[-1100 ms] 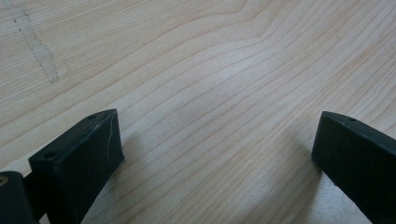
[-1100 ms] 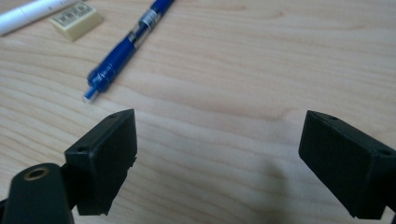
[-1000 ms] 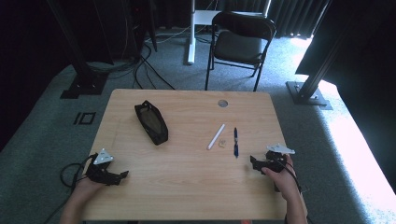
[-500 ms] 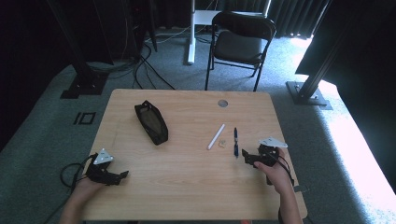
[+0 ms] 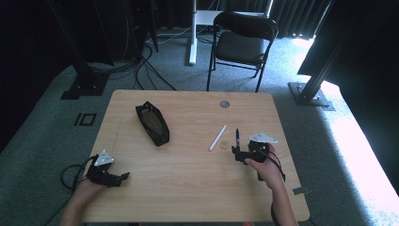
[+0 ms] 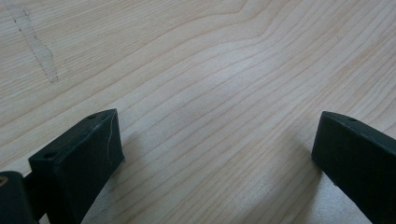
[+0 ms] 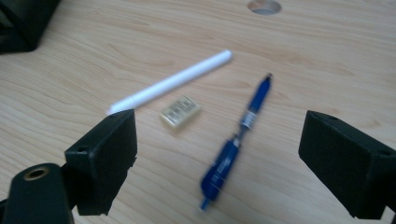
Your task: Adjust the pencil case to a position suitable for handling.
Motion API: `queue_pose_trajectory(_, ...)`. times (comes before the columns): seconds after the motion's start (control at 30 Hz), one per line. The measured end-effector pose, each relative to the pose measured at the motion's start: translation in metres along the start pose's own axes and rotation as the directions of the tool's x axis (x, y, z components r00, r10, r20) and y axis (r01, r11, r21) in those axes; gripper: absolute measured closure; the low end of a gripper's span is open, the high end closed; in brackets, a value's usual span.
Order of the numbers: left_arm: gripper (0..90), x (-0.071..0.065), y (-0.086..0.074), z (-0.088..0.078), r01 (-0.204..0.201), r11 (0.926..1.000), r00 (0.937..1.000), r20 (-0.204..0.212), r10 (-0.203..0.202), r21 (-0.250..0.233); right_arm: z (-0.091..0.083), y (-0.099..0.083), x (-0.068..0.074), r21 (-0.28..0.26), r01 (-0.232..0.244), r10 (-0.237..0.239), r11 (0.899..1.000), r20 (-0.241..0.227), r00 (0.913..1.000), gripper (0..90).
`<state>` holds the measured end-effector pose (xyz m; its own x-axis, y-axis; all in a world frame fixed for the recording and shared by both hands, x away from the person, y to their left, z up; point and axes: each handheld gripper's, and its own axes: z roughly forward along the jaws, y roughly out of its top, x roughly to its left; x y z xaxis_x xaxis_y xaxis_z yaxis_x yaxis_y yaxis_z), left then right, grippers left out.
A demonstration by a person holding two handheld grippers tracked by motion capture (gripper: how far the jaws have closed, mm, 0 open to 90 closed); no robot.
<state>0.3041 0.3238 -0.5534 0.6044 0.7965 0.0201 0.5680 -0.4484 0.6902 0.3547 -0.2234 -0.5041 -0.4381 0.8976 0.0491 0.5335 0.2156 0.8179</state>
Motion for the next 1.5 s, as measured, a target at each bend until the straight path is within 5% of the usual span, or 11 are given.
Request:
queue_pose_trajectory(0.73,2.1,0.0,0.0,0.0,0.0,1.0,1.0,0.001,0.0,-0.001,0.034,0.034,0.069,-0.03,0.085,-0.088,0.996,-0.134,0.9871,11.4)
queue_pose_trajectory(1.5,2.1,0.0,0.0,0.0,0.0,1.0,1.0,0.001,0.0,-0.001,0.07,0.051,0.142,-0.064,0.118,-0.131,0.991,-0.278,0.9516,11.4)
